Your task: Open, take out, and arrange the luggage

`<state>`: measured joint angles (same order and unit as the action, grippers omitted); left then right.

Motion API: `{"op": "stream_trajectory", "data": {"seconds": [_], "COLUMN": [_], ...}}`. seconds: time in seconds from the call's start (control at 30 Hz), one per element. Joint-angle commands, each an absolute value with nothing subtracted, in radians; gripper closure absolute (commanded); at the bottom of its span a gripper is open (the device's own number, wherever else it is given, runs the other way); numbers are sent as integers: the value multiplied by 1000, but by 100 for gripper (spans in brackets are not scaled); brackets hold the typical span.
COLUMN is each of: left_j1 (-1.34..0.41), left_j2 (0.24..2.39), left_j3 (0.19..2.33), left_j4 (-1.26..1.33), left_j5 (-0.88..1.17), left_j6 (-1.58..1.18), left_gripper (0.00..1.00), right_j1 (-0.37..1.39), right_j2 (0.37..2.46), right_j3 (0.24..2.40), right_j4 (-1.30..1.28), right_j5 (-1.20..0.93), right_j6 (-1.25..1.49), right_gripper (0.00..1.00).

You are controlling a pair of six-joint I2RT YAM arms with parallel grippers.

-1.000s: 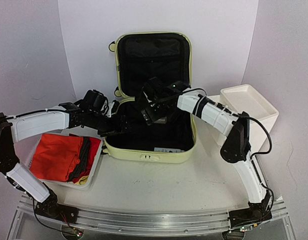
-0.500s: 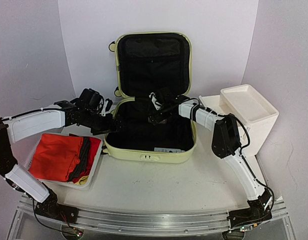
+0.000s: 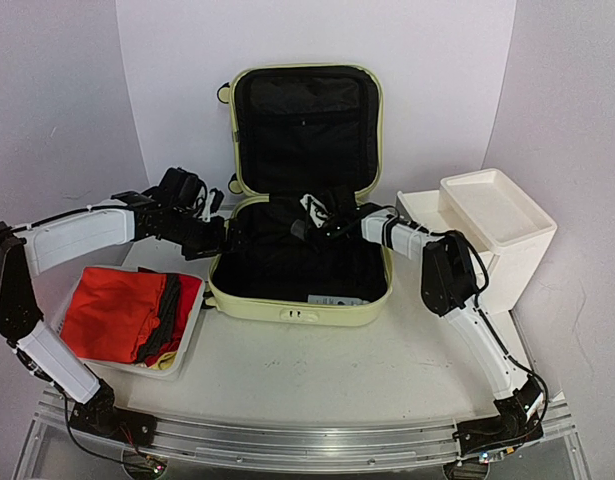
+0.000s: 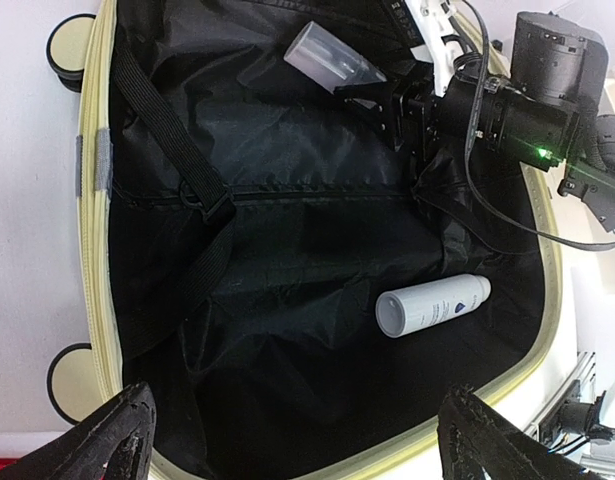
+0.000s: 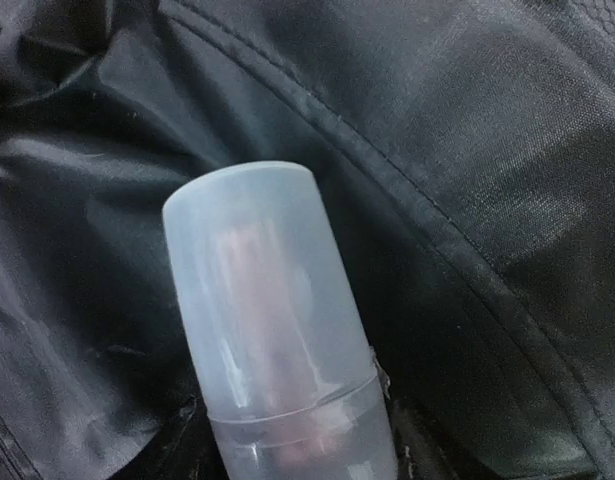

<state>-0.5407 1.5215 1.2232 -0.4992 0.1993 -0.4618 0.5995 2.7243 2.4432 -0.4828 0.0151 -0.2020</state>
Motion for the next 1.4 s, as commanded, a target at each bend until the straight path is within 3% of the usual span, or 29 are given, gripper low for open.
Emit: {"op": "stream_trajectory", "data": {"seconds": [0.0, 0.17, 0.4, 0.7, 0.9, 1.2, 1.37], "left_j1": [-532, -531, -531, -548, -605, -685, -734], "left_j2": [1542, 1550, 1526, 1475, 1471, 1507, 1528], "left_j3": [1281, 1275, 1267, 1227, 1205, 1225, 1246], "left_j4": [-494, -494, -494, -492, -488, -492, -495], "left_j5": [231, 240, 275, 325, 295, 252, 197], "left_j6": [-436, -436, -426, -398, -396, -387, -378], "left_gripper": [1, 1, 1, 1, 1, 2, 2], "right_j1": [611, 621, 676, 724, 720, 581, 520], "right_j2": [2656, 2593, 2438, 2094, 1845, 1542, 1479], "right_j3": [2392, 2352, 2284, 2040, 1810, 1552, 1474], "right_j4": [-474, -472, -464, -457, -485, -652, -719], "right_j5": [-89, -125, -72, 91, 382, 512, 564], "right_j6": [-204, -208, -219, -145, -73, 87, 144], "right_gripper": [51, 65, 70, 68, 68, 68, 68]}}
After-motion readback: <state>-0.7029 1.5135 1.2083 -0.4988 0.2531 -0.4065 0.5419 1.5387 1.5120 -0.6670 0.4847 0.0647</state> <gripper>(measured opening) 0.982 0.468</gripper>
